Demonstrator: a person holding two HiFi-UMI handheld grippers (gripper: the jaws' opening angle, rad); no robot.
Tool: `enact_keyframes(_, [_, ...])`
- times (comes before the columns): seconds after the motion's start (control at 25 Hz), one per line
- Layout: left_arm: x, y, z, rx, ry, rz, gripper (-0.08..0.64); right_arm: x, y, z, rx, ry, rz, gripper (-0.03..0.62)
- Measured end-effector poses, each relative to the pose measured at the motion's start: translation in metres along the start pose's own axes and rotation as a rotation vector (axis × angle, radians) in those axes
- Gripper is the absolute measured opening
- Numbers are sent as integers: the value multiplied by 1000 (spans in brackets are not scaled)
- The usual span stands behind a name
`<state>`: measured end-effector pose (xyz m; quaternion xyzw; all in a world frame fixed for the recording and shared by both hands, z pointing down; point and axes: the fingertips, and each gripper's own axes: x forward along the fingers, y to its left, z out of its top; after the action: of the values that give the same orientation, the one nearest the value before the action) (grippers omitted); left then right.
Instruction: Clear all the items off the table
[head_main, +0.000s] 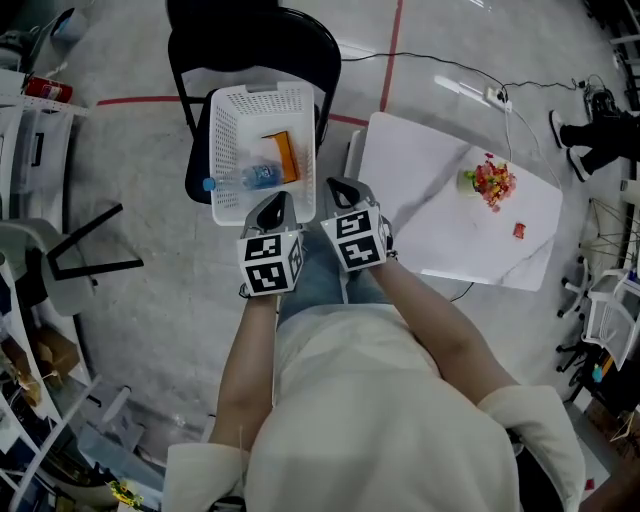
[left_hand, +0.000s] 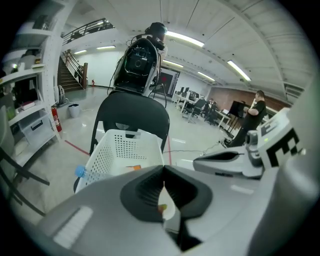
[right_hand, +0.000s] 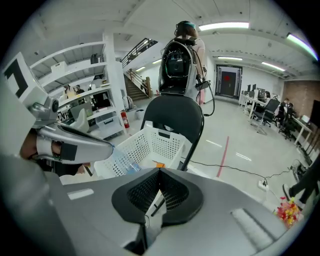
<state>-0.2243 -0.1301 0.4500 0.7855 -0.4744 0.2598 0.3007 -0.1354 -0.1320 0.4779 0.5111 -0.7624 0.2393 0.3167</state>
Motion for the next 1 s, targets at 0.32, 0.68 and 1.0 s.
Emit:
enact_keyframes(0.32, [10, -57, 7, 70, 10, -76, 9, -38, -47, -11, 82, -26, -80, -2])
enact_keyframes(0.68, [23, -129, 5, 151, 28, -161, 9, -84, -101, -41, 162, -44, -163, -2])
enact_keyframes(1.0, [34, -192, -9, 213, 55, -231, 9, -120, -144, -75, 231, -54, -226, -2])
